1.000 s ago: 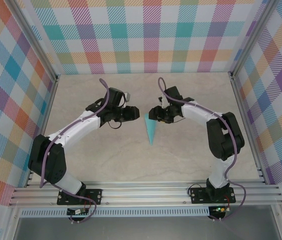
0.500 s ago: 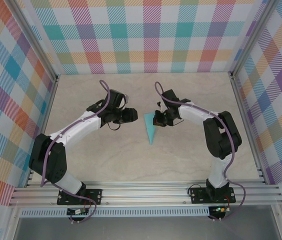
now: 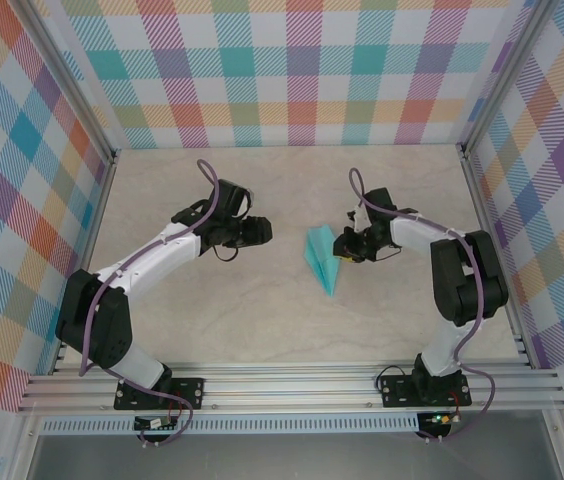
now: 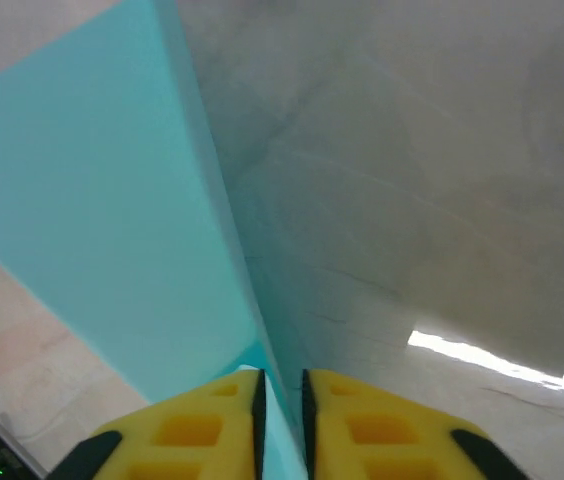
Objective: Fold a paper plane with a square sheet of paper (fold left side to right side)
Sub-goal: Turn over the paper at the center of the table, then pick up the paper plane at the center of the table.
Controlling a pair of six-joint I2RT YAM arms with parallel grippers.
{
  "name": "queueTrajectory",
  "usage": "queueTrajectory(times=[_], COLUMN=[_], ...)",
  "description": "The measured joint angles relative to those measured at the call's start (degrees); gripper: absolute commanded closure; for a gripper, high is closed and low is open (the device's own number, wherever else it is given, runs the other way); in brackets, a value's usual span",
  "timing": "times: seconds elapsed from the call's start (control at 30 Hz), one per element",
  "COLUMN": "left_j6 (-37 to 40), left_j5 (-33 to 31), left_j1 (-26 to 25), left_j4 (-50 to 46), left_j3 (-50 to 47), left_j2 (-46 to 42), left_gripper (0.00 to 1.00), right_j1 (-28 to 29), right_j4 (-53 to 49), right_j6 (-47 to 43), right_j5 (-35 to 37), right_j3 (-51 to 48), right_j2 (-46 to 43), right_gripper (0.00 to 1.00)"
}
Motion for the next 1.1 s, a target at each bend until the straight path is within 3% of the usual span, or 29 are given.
queueTrajectory(times=[0.17,0.33,0.53,0.8,1.1], left_j6=[0.26,0.46,-0.42,-0.48,-0.5], left_j5=[-0.61,-2.01,-3.98,-5.25,-5.9], left_j1=[-0.02,-0.02,-0.02,-0.02,-0.02], left_j4=[0.02,1.14,3.89,3.96,3.96], left_j3=[-0.04,-1.99,-5.16,-5.27,-5.31], left_j2=[-0.22,-2.93,-5.77,-5.84,-6.21], left_gripper=[0.47,0.39,0.36,0.36,0.35], right_j1=[-0.11,1.51,8.5,11.91,14.49], right_j4=[-3.74,-10.1,-12.55,-14.14,-14.53], right_j6=[-1.99,-3.28,-2.78,-1.6,-1.05], right_j5=[5.16,11.87,15.5,17.97,19.08], right_j3=[0.57,2.69,4.33,5.2,8.09], right_j2=[-0.72,-6.12,-8.09,-0.96,2.62], right_gripper=[0.6,0.56,0.52,0.53,0.69])
